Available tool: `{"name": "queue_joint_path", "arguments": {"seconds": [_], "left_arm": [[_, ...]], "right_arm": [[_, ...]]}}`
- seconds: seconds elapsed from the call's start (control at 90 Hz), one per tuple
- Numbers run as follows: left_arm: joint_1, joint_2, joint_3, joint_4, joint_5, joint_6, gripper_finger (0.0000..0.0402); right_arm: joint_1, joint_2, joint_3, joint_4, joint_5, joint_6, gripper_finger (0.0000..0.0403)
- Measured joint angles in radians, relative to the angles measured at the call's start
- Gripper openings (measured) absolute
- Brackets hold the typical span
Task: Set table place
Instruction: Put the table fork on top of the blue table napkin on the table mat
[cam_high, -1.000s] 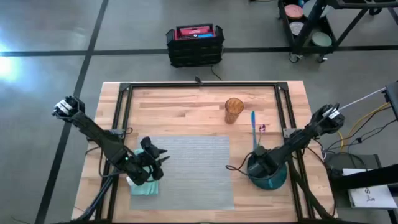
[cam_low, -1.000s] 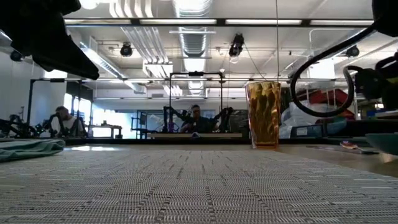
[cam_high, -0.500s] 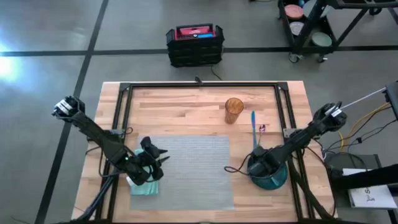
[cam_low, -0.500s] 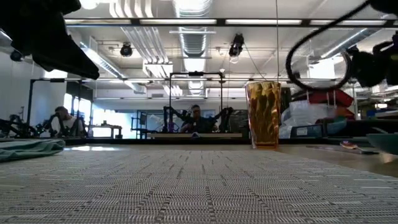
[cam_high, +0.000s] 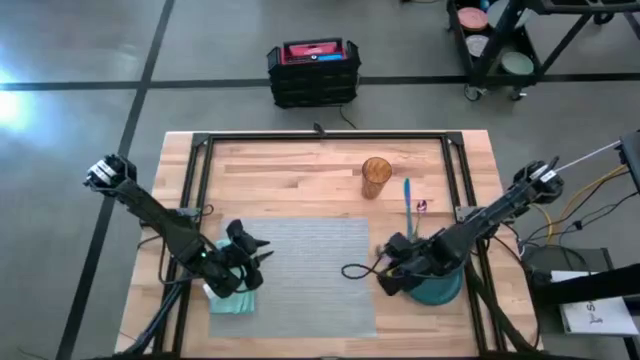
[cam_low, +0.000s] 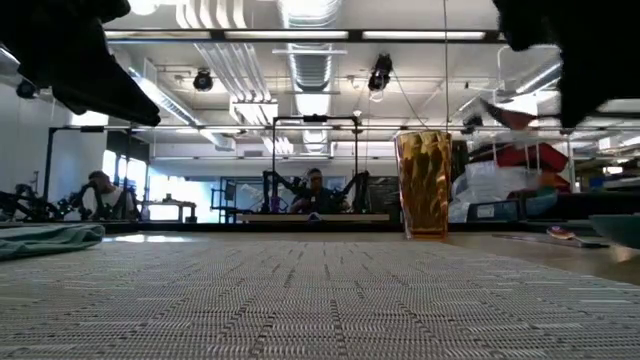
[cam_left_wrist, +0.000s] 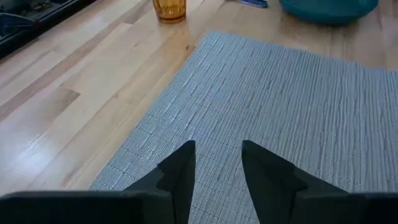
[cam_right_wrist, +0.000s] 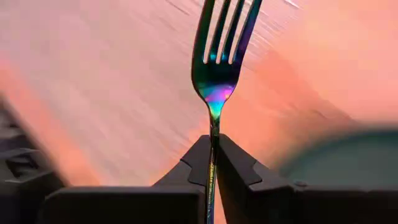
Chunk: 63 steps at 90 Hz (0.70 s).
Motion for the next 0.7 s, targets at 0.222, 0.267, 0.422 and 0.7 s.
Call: {"name": "queue_joint_path", "arguments": {"seconds": [0.222, 0.267, 0.422, 0.7], "left_arm": [[0.000, -0.012, 0.027, 0.000, 0.069, 0.023, 0.0117], [0.000, -0.016, 0.051, -0.013, 0.117, 0.050, 0.0116], [-0.006, -0.018, 0.143, -0.126, 0.304, 0.055, 0.0116], [-0.080, -0.016, 0.182, -0.206, 0.409, -0.099, 0.0115]], "right_arm": [[-0.069, 0.097, -0.001, 0.340, 0.028, -0.153, 0.0002], [-0.080, 0.121, -0.001, 0.418, 0.028, -0.178, 0.0002], [-0.118, 0.223, 0.005, 0.680, 0.021, -0.241, 0.0002], [-0.152, 0.456, 0.254, 0.737, 0.009, -0.392, 0.0002]]}}
